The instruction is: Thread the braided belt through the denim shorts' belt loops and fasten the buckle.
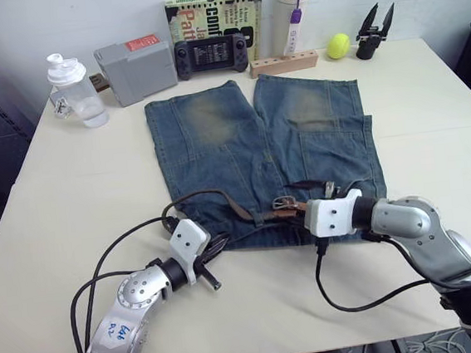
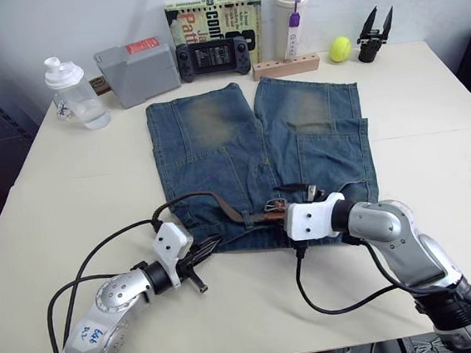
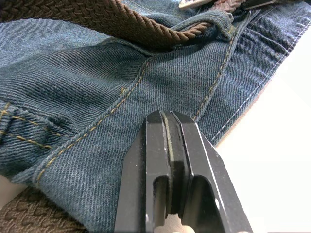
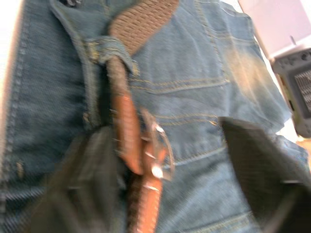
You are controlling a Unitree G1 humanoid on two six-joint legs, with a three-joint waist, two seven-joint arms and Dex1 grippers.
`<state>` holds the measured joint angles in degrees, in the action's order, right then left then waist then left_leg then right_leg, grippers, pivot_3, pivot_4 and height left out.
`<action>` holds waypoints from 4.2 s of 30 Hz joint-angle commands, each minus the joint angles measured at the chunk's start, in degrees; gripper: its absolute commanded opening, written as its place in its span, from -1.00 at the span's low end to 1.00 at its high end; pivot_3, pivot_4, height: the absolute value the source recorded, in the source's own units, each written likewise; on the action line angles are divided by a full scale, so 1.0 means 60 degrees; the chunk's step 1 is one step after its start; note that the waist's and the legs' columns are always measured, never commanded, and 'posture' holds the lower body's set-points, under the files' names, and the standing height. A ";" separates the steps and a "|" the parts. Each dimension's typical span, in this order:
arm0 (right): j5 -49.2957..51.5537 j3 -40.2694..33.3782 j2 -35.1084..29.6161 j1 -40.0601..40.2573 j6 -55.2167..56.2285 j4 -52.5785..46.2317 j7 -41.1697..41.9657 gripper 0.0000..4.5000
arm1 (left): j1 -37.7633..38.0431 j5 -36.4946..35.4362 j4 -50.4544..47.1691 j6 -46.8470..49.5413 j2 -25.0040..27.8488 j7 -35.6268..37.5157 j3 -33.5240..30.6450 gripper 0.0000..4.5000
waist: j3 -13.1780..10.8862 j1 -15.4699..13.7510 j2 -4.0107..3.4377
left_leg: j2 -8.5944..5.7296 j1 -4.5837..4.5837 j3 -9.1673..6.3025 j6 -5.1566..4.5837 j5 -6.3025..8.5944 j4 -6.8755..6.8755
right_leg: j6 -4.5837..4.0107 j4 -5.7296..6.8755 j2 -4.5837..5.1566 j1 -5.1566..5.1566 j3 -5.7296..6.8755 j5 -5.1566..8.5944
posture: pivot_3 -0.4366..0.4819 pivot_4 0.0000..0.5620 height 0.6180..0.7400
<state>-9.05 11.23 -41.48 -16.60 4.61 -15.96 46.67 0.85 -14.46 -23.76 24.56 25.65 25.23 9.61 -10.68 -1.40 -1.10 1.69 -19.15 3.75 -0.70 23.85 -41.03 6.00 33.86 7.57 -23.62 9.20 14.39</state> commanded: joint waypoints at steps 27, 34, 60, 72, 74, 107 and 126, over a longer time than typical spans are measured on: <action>0.3561 -0.3769 -0.1972 0.0688 -0.2206 -0.0976 0.1610 -0.97 | 0.0404 0.0857 0.0468 0.0127 0.0465 0.0152 0.0265 -1.00 | 0.0001 0.0004 -0.0002 | 0.0004 0.0003 -0.0001 -0.0002 0.0001 0.0001 | -0.0001 0.0000 -0.0002 0.0001 -0.0001 0.0000 | -0.05 -0.47 0.70; 0.2362 -0.3861 -0.2302 0.0083 -0.0992 0.0854 0.0850 -0.97 | 0.0410 0.1053 0.0536 -0.0254 0.0614 0.0348 0.0358 -1.00 | 0.0003 0.0014 -0.0005 | 0.0001 0.0004 0.0010 -0.0002 0.0002 0.0005 | -0.0003 -0.0001 -0.0004 -0.0002 -0.0004 0.0001 | -0.05 -0.47 0.70; 0.2182 -0.0779 -0.0535 -0.1902 -0.0353 -0.0156 0.1237 -1.00 | -0.3310 -0.3732 0.0672 0.0482 0.1954 0.3321 -0.1898 0.28 | -0.0009 0.0010 -0.0013 | -0.0014 -0.0025 0.0077 0.0002 0.0000 0.0000 | 0.0000 -0.0009 -0.0023 -0.0014 0.0011 0.0000 | -0.05 -0.47 0.70; 0.2131 -0.0582 -0.0198 -0.1861 -0.0461 -0.0231 0.1247 -1.00 | -0.4314 -0.1123 0.3227 -0.2224 -0.0230 0.2866 -0.0876 0.28 | -0.0014 0.0009 -0.0003 | -0.0006 -0.0027 0.0084 0.0007 -0.0003 -0.0009 | 0.0002 -0.0002 -0.0030 -0.0016 0.0009 -0.0001 | -0.05 -0.47 0.70; 0.2119 -0.0583 -0.0171 -0.1861 -0.0494 -0.0230 0.1233 -1.00 | -0.4415 -0.1086 0.3370 -0.2325 -0.0473 0.2875 -0.0827 0.28 | -0.0014 0.0014 -0.0003 | -0.0007 -0.0026 0.0085 0.0007 -0.0003 -0.0007 | 0.0003 -0.0001 -0.0029 -0.0016 0.0007 -0.0001 | -0.05 -0.47 0.70; 0.2265 -0.0858 -0.0254 -0.0312 -0.2790 -0.0653 0.0802 0.86 | -0.3610 -0.0892 0.2725 -0.2248 -0.0922 0.2749 -0.0898 -0.99 | -0.0013 -0.0011 -0.0001 | -0.0007 -0.0028 0.0078 0.0006 -0.0002 -0.0009 | 0.0003 0.0000 -0.0021 -0.0015 0.0012 -0.0002 | -0.05 -0.47 0.70; 0.1315 -0.0661 0.0324 0.0599 -0.4029 -0.0057 -0.0550 0.36 | -0.3613 -0.1037 0.2461 -0.1833 -0.0835 0.2693 -0.1072 -0.99 | -0.0005 0.0000 0.0014 | -0.0004 -0.0010 0.0082 0.0006 -0.0003 -0.0017 | 0.0003 0.0007 -0.0023 -0.0002 0.0005 -0.0002 | -0.05 -0.47 0.70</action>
<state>-1.63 8.49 -39.75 -13.77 -16.35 -15.72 43.84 -20.99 -19.85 -6.37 13.78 20.25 41.29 4.32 -10.71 -1.40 -1.02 1.66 -19.22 4.24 -0.66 23.84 -41.13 6.02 33.90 7.43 -23.64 9.23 14.38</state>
